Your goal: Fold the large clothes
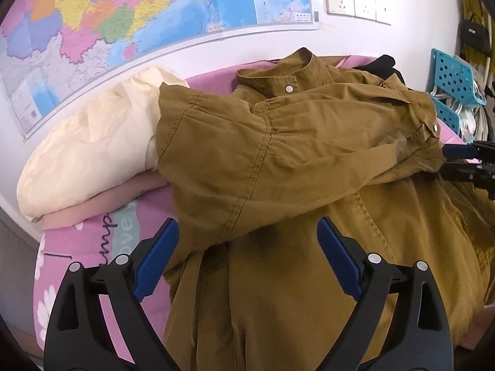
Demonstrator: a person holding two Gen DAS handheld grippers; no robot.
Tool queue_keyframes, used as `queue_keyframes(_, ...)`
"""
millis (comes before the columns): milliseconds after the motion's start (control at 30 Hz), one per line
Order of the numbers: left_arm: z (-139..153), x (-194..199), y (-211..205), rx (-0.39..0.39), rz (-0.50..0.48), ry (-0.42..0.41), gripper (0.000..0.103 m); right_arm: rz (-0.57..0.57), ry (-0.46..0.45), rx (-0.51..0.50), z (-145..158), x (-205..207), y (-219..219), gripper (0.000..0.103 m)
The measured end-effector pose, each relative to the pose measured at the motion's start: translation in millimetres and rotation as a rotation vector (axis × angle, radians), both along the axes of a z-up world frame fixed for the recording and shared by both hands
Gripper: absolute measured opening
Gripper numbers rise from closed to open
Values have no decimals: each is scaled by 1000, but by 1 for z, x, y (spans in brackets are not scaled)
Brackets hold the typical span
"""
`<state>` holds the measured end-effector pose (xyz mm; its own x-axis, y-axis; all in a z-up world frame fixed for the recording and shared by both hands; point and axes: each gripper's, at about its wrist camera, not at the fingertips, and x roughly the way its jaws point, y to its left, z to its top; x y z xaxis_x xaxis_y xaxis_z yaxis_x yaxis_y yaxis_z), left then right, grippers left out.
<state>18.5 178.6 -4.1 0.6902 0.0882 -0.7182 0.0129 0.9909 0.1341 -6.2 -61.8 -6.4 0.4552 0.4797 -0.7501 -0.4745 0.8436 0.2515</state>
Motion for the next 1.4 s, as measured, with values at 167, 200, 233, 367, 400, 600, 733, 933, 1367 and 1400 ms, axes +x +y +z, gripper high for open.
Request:
queue_keyframes(167, 1, -14, 1, -8, 9, 0, 90, 14, 23, 29, -5, -16, 2, 71)
queue_keyframes(200, 1, -17, 1, -10, 15, -1, 90, 16, 27, 34, -7, -19, 2, 71)
queue_keyframes(233, 0, -19, 1, -12, 16, 1, 90, 18, 30, 38, -8, -22, 2, 71)
queue_keyframes(367, -2, -29, 2, -27, 29, 4, 90, 10, 36, 57, -10, -30, 2, 71)
queue_keyframes(400, -2, -32, 2, -33, 32, 3, 90, 7, 34, 56, -10, -32, 2, 71)
queue_keyframes(600, -6, -52, 5, -78, 53, 0, 91, 2, 17, 57, -6, -49, 1, 71)
queue_keyframes(733, -7, -65, 10, -88, 70, -5, 92, 6, 0, 29, -6, -62, 3, 71)
queue_keyframes(933, -8, -87, 36, -87, 152, -8, 94, -7, -2, 53, -2, -75, -11, 72)
queue_keyframes(1367, -20, -107, 51, -106, 200, 28, 94, -56, -54, 48, 11, -100, -34, 78)
queue_keyframes(1400, -22, -109, 53, -109, 202, 33, 94, -72, -63, 44, 13, -102, -40, 79)
